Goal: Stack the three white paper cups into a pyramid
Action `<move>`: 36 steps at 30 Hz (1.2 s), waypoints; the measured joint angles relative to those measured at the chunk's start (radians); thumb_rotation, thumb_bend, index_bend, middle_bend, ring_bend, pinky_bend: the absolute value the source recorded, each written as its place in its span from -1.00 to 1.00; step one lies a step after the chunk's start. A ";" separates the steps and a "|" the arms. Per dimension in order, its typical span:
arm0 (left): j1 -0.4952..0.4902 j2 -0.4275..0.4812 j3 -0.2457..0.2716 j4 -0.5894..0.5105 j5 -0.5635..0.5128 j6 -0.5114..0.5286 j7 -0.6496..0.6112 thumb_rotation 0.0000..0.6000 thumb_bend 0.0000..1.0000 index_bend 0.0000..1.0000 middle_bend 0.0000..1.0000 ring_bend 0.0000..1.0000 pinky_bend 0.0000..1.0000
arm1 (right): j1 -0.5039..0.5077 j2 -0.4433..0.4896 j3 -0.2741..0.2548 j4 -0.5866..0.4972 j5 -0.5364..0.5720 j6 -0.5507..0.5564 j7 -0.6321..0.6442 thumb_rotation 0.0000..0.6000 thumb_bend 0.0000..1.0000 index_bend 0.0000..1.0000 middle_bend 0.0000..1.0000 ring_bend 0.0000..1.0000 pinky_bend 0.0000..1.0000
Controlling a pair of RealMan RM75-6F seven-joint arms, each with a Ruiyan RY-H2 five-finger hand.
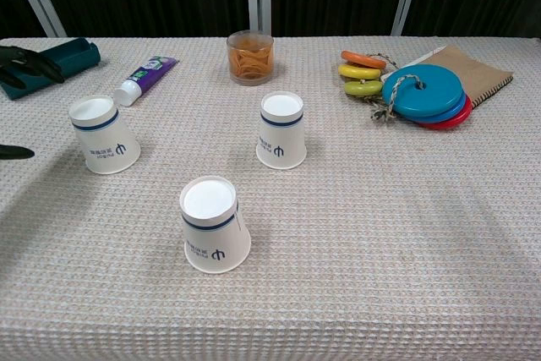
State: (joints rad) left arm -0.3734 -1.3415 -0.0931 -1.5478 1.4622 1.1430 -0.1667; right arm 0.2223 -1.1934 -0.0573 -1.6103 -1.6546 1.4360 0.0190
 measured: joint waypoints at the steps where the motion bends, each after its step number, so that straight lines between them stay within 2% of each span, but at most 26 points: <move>1: -0.007 -0.005 -0.002 0.004 -0.003 -0.006 -0.002 1.00 -0.94 -0.49 -0.73 -0.74 -0.59 | -0.004 0.002 0.002 0.006 -0.001 0.005 0.008 1.00 -0.52 -0.92 -0.63 -0.98 -0.69; 14: -0.089 -0.025 -0.037 0.039 -0.062 -0.113 -0.060 1.00 -0.94 -0.51 -0.73 -0.74 -0.56 | 0.002 0.039 0.036 -0.010 -0.022 0.019 0.008 1.00 -0.52 -0.92 -0.63 -0.98 -0.69; 20: -0.128 -0.040 -0.044 0.053 -0.097 -0.180 -0.079 1.00 -0.93 -0.50 -0.73 -0.74 -0.47 | 0.006 0.038 0.039 -0.014 -0.019 0.000 0.010 1.00 -0.52 -0.92 -0.63 -0.98 -0.69; 27: -0.173 -0.063 -0.059 0.107 -0.130 -0.249 -0.140 1.00 -0.72 -0.44 -0.68 -0.69 -0.28 | 0.005 0.031 0.039 -0.011 -0.016 -0.006 0.015 1.00 -0.53 -0.92 -0.63 -0.98 -0.69; 32: -0.192 -0.081 -0.058 0.166 -0.158 -0.272 -0.094 1.00 -0.68 -0.27 -0.47 -0.50 0.05 | 0.000 0.027 0.038 -0.005 -0.013 -0.010 0.021 1.00 -0.52 -0.91 -0.63 -0.98 -0.69; 34: -0.196 -0.088 -0.058 0.183 -0.174 -0.270 -0.060 1.00 -0.67 -0.16 -0.29 -0.32 0.21 | 0.000 0.025 0.038 -0.003 -0.013 -0.010 0.023 1.00 -0.53 -0.91 -0.63 -0.98 -0.69; 36: -0.200 -0.091 -0.058 0.192 -0.190 -0.272 -0.040 1.00 -0.67 -0.01 -0.02 -0.05 0.39 | 0.000 0.022 0.039 0.000 -0.012 -0.012 0.026 1.00 -0.52 -0.91 -0.63 -0.98 -0.69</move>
State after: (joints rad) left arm -0.5739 -1.4323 -0.1514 -1.3559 1.2719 0.8707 -0.2069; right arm 0.2219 -1.1711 -0.0187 -1.6103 -1.6667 1.4244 0.0453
